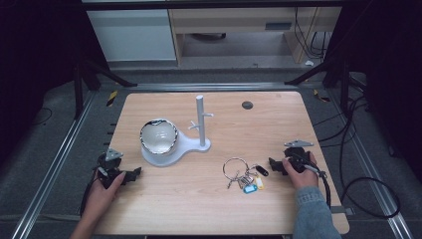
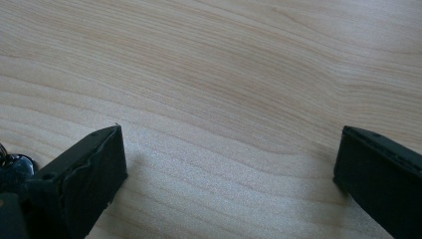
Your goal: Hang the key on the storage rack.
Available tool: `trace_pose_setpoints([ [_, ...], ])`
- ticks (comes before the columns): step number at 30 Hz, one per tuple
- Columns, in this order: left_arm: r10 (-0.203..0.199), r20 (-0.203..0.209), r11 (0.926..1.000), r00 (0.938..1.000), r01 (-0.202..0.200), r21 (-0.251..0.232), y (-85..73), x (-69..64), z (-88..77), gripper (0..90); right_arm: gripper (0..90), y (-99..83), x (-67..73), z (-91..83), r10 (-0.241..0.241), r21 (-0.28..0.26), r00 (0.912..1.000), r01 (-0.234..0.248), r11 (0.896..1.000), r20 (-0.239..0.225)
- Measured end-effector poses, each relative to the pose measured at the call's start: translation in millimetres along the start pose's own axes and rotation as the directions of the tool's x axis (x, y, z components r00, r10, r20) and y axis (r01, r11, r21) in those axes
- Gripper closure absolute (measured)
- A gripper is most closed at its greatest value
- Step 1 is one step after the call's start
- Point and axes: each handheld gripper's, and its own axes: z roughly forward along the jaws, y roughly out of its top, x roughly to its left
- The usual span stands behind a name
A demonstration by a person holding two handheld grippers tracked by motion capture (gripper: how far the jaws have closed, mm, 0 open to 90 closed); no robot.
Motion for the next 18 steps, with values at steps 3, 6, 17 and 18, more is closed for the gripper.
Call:
trace_pose_setpoints([
  [3,0.0,0.0,1.0,1.0,0.0,0.0,0.0,0.0,0.0,0.0,0.2,-0.1,-0.1,0.0,-0.002,0.001,1.0,0.002,1.0,0.0],
  [6,0.0,0.0,1.0,1.0,0.0,0.0,0.0,0.0,0.0,0.0,0.2,-0.1,-0.2,-0.2,-0.002,0.001,1.0,0.002,1.0,-0.002],
  [17,0.002,0.0,1.0,1.0,-0.002,0.002,0.0,0.0,-0.1,0.0,13.2,6.3,-0.6,-7.9,-0.055,0.063,0.9979,0.057,0.996,-0.032],
  [18,0.005,-0.001,1.0,1.0,-0.005,0.004,0.0,0.2,-0.3,0.0,12.5,8.5,0.4,-9.5,-0.073,0.078,0.9969,0.075,0.994,-0.03],
])
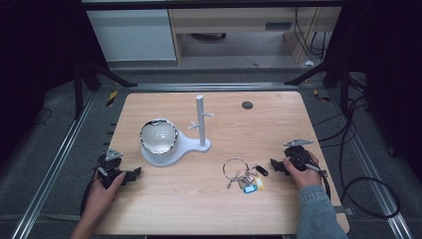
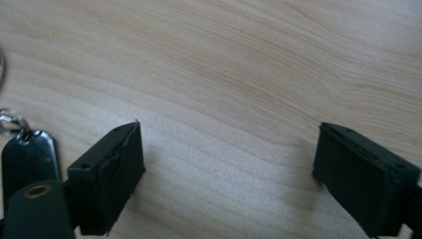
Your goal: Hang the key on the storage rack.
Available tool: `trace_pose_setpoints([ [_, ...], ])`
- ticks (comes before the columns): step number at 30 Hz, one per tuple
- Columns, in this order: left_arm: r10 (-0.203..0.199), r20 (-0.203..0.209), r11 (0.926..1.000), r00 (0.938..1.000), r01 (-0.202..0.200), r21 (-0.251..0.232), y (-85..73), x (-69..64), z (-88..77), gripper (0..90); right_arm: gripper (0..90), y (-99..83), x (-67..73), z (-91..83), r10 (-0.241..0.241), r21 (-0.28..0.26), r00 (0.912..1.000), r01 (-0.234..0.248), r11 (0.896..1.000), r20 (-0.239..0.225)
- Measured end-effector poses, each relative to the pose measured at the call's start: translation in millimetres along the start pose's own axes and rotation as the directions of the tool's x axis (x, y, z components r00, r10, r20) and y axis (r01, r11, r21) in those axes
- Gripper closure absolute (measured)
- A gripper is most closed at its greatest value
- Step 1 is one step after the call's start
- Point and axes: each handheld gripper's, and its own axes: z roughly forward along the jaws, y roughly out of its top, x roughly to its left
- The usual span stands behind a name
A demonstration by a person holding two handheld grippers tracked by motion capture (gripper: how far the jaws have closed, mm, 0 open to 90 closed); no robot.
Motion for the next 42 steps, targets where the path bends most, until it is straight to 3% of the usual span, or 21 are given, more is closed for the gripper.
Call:
trace_pose_setpoints([
  [6,0.0,-0.001,1.0,1.0,0.0,0.0,0.0,0.0,-0.1,0.0,11.5,19.1,4.0,-16.9,-0.081,0.089,0.996,0.084,0.992,-0.036],
  [11,-0.002,-0.002,1.0,1.0,0.002,0.001,-0.2,-0.3,-0.2,0.0,14.4,38.3,9.0,-24.3,-0.164,0.163,0.9854,0.169,0.972,-0.047],
  [12,-0.002,-0.002,1.0,1.0,0.002,0.001,-0.2,-0.3,-0.2,0.0,14.4,38.3,9.0,-24.3,-0.164,0.163,0.9854,0.169,0.972,-0.047],
  [13,-0.002,-0.002,1.0,1.0,0.002,0.0,-0.2,-0.3,-0.2,0.0,17.8,46.2,13.1,-26.9,-0.213,0.196,0.9748,0.222,0.955,-0.067],
  [15,-0.002,-0.002,1.0,1.0,0.002,0.0,-0.2,-0.3,-0.2,0.0,23.3,52.5,16.3,-29.0,-0.246,0.228,0.9659,0.258,0.939,-0.082],
  [24,-0.006,-0.003,1.0,1.0,0.006,-0.003,-0.4,-0.6,-0.1,0.0,43.7,69.1,28.9,-32.0,-0.329,0.306,0.9257,0.373,0.876,-0.186],
  [35,-0.006,-0.003,1.0,1.0,0.006,-0.003,-0.4,-0.6,-0.1,0.0,58.9,84.1,49.9,-26.9,-0.363,0.313,0.8905,0.44,0.842,-0.274],
  [36,-0.006,-0.003,1.0,1.0,0.006,-0.003,-0.4,-0.6,-0.1,0.0,58.9,84.1,49.9,-26.9,-0.363,0.313,0.8905,0.44,0.842,-0.274],
  [37,-0.006,-0.002,1.0,1.0,0.006,-0.003,-0.4,-0.6,-0.1,0.0,63.6,86.4,54.6,-24.4,-0.38,0.314,0.8751,0.466,0.827,-0.3],
  [40,-0.006,-0.003,1.0,1.0,0.006,-0.003,-0.4,-0.6,-0.1,0.0,66.8,89.1,59.2,-20.0,-0.402,0.31,0.8563,0.498,0.81,-0.325],
  [42,-0.006,-0.003,1.0,1.0,0.006,-0.003,-0.4,-0.6,-0.1,0.0,68.8,90.0,63.5,-17.4,-0.408,0.308,0.8484,0.509,0.804,-0.337],
])
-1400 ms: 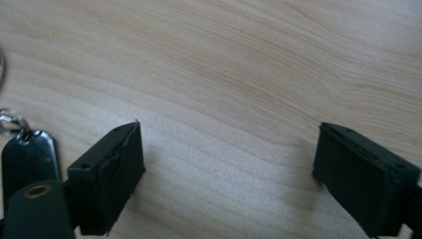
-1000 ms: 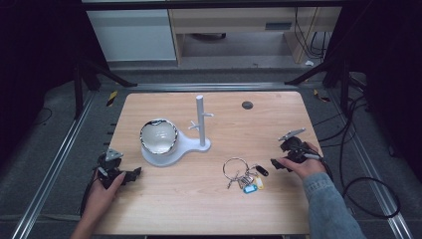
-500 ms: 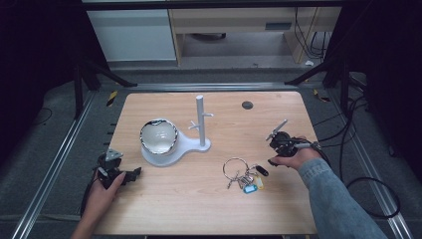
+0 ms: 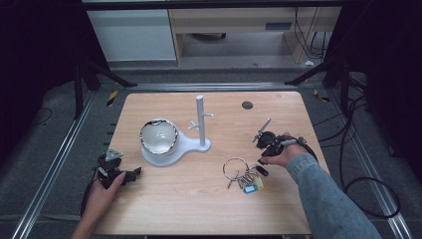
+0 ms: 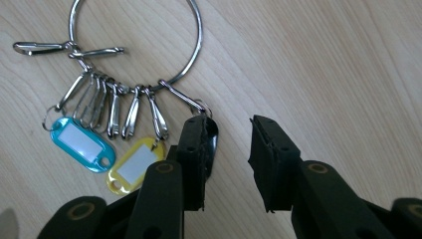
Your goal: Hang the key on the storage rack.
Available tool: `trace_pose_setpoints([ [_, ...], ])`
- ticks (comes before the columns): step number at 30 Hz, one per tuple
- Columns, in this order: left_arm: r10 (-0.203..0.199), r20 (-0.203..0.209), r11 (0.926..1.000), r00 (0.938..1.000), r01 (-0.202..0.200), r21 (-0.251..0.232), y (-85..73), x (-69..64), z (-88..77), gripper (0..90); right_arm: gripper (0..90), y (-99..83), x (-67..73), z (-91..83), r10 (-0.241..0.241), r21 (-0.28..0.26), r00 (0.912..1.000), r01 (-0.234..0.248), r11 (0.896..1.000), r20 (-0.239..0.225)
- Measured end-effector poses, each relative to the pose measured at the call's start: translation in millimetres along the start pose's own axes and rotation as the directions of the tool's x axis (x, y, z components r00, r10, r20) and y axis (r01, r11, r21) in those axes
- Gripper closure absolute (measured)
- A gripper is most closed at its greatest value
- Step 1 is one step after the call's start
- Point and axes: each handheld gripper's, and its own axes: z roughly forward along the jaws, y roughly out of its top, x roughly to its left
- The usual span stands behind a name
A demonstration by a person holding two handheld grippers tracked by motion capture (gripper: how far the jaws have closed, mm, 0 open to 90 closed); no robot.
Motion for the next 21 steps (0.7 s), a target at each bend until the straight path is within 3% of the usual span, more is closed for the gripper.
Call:
trace_pose_setpoints([
  [9,0.0,0.0,1.0,1.0,0.0,0.0,0.0,0.0,0.0,0.0,76.8,6.2,18.2,8.5,-0.055,0.032,0.9971,0.057,0.998,-0.052],
  [21,0.0,0.0,1.0,1.0,0.0,0.0,0.0,0.0,0.0,0.0,79.6,11.9,33.5,27.1,-0.107,0.09,0.9923,0.112,0.99,-0.063],
])
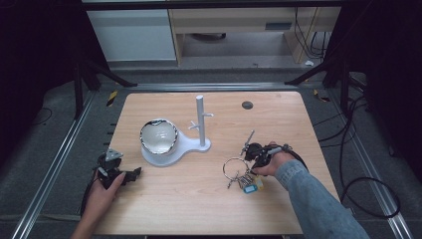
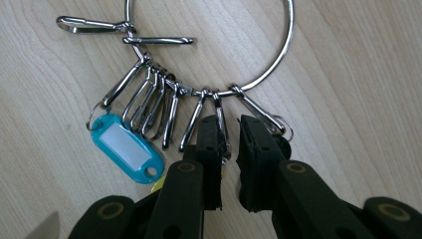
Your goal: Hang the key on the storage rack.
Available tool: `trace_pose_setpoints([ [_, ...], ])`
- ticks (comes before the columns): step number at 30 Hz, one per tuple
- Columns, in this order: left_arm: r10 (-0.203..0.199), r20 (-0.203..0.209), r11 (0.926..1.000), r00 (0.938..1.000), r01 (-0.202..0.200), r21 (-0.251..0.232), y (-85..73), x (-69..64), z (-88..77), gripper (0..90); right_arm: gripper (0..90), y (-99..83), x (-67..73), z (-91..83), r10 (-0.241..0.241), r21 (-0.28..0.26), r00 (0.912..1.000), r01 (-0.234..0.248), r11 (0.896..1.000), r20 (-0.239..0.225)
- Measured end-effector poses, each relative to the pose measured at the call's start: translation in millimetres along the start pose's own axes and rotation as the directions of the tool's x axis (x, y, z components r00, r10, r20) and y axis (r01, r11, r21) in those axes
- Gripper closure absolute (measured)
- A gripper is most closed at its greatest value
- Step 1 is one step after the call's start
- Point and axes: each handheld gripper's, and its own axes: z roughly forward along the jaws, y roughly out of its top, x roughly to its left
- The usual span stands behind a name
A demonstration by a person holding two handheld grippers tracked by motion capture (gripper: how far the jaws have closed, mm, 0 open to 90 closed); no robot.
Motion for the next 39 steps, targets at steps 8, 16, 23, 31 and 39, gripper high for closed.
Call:
trace_pose_setpoints([
  [8,0.0,0.0,1.0,1.0,0.0,0.0,0.0,0.0,0.0,0.0,81.4,3.0,0.7,7.2,-0.014,0.032,0.9999,0.014,0.999,0.002],
  [16,0.0,0.0,1.0,1.0,0.0,0.0,0.0,0.0,0.0,0.0,84.3,6.8,-0.4,13.1,-0.013,0.046,0.9999,0.013,0.999,-0.011],
  [23,0.0,0.0,1.0,1.0,0.0,0.0,0.0,0.0,0.0,0.0,87.2,9.1,-2.3,14.1,-0.004,0.05,0.9996,0.006,0.999,-0.029],
  [31,0.002,0.0,1.0,1.0,-0.002,0.0,0.1,0.2,0.0,0.0,87.7,10.0,-3.3,3.2,-0.003,0.029,0.999,0.004,1.0,-0.045],
  [39,0.002,0.0,1.0,1.0,-0.002,0.0,0.0,0.2,0.0,0.0,88.0,15.3,-1.8,-11.7,-0.025,0.041,0.9987,0.027,0.999,-0.045],
])
